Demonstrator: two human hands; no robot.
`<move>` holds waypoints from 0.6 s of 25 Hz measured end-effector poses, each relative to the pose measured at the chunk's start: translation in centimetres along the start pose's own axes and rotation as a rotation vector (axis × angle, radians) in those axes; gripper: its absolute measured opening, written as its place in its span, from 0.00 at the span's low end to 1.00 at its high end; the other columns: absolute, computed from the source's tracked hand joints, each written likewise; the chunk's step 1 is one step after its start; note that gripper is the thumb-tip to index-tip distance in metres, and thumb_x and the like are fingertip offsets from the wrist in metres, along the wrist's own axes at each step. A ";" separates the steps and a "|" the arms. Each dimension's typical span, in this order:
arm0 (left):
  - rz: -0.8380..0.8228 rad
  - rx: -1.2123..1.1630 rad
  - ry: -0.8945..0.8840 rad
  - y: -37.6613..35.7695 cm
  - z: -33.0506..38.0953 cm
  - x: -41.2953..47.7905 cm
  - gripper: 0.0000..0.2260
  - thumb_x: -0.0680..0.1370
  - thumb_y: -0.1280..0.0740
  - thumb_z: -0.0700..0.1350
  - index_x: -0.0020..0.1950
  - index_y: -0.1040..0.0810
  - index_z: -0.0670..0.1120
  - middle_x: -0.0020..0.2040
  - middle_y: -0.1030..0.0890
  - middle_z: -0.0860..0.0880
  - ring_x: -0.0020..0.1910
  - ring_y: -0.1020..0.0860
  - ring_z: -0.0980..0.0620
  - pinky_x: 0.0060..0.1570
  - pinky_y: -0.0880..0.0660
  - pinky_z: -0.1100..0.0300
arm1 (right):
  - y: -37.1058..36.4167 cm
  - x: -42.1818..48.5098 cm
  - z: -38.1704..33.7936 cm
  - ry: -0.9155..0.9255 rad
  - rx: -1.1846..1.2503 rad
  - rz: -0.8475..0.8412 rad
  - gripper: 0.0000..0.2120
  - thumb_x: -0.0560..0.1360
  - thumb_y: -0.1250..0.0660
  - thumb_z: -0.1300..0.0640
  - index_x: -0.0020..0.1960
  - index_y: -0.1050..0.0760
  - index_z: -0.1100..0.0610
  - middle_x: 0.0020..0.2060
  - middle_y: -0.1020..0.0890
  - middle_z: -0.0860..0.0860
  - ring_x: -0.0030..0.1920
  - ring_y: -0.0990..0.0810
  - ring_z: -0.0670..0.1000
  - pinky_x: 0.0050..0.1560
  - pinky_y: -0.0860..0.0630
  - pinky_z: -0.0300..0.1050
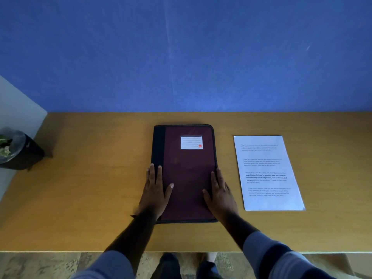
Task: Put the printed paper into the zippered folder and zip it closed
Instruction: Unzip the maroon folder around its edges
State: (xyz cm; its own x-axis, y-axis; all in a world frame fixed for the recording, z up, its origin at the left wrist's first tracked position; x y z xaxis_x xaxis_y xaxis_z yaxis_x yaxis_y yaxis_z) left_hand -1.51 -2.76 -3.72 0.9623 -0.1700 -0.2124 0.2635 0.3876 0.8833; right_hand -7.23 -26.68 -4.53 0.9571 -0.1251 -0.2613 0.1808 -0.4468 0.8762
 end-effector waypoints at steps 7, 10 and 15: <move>-0.052 -0.059 -0.024 0.3 -0.5 -0.1 0.37 0.83 0.43 0.60 0.83 0.60 0.48 0.82 0.66 0.48 0.81 0.63 0.47 0.79 0.50 0.51 | -0.2 -0.6 -0.7 -0.115 0.069 0.037 0.35 0.82 0.39 0.44 0.83 0.49 0.53 0.83 0.54 0.48 0.73 0.29 0.58 0.65 0.22 0.54; -0.047 -0.056 -0.031 0.0 -1.0 -0.5 0.37 0.83 0.44 0.60 0.82 0.61 0.48 0.82 0.67 0.47 0.81 0.63 0.47 0.80 0.47 0.52 | -0.2 -1.4 -0.7 -0.138 0.054 0.061 0.34 0.81 0.37 0.46 0.82 0.44 0.54 0.83 0.50 0.48 0.67 0.22 0.57 0.57 0.19 0.52; -0.060 -0.050 -0.056 -0.4 -1.2 -1.5 0.38 0.83 0.44 0.60 0.82 0.64 0.47 0.80 0.71 0.47 0.81 0.65 0.47 0.78 0.52 0.55 | -0.8 -2.6 -0.9 -0.243 0.115 0.074 0.32 0.79 0.33 0.48 0.80 0.38 0.55 0.82 0.45 0.46 0.64 0.20 0.57 0.53 0.19 0.53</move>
State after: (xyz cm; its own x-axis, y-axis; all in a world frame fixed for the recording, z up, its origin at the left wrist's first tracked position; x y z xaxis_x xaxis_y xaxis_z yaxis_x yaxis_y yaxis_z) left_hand -3.02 -1.57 -4.20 0.9396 -0.2446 -0.2393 0.3250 0.4196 0.8475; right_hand -9.67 -25.15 -4.20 0.8817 -0.3640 -0.3002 0.0723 -0.5244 0.8484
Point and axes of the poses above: each hand's wrist, its own x-axis towards the middle knuckle, its own y-axis out of the back of the hand, z = x × y, the point moved 4 cm from there along x, towards the middle knuckle
